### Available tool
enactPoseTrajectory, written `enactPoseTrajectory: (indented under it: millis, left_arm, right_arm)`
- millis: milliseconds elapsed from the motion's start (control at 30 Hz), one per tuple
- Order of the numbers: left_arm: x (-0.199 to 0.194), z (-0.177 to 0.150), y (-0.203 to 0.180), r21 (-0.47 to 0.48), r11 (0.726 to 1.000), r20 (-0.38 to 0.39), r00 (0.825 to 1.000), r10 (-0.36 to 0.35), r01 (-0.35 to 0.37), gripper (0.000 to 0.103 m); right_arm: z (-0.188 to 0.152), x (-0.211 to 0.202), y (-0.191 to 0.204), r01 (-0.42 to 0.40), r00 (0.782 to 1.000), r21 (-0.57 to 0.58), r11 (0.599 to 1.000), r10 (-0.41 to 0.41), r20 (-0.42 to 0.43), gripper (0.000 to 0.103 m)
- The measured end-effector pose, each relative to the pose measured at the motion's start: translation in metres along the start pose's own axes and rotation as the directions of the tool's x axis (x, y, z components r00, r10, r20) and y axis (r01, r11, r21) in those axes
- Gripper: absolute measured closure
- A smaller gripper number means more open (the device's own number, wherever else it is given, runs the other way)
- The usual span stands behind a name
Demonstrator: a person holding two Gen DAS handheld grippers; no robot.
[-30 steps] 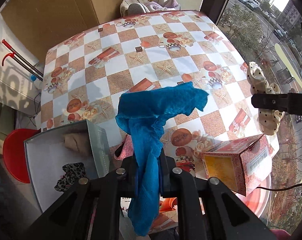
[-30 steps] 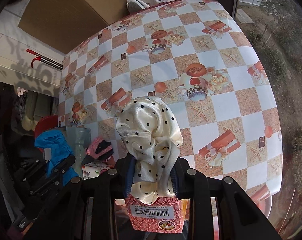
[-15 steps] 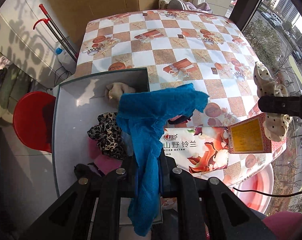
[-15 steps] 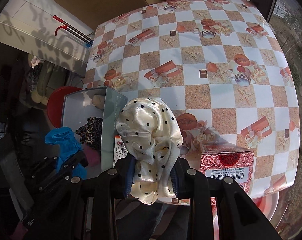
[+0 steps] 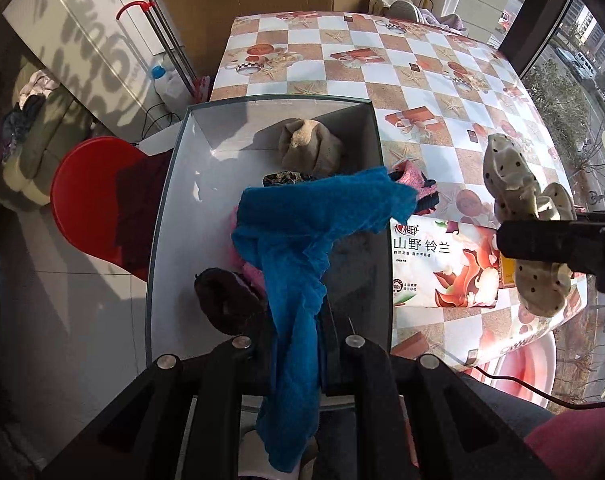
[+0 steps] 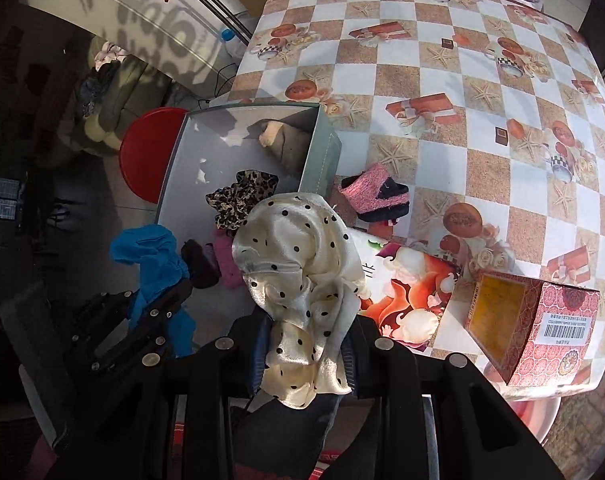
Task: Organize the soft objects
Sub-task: 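Carry the polka-dot scrunchie and blue cloth over the white box, then lower the scrunchie and blue cloth into the box and open both grippers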
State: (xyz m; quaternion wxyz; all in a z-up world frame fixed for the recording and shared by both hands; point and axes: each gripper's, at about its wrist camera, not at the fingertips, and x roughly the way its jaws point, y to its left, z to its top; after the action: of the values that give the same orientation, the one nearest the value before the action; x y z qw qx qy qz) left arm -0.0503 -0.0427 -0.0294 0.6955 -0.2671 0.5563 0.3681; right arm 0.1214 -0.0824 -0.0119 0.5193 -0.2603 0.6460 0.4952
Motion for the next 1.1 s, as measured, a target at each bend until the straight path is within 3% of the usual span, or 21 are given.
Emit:
enactPoseTrajectory:
  millis: [500,1100]
  left_arm:
    - [0.003,-0.016,0.039,-0.077,0.997,-0.024,1.0,0.015,-0.017,0.087]
    - [0.009,-0.016,0.054,-0.092,0.996,-0.038,0.999,0.009,-0.013,0.087]
  right_arm:
    - [0.009,0.024,0.056,-0.001,0.998,-0.137,0.991,-0.006,-0.056,0.071]
    - [0.019,0.036,0.077,-0.004,0.997,-0.177,0.984,-0.01,-0.074,0.071]
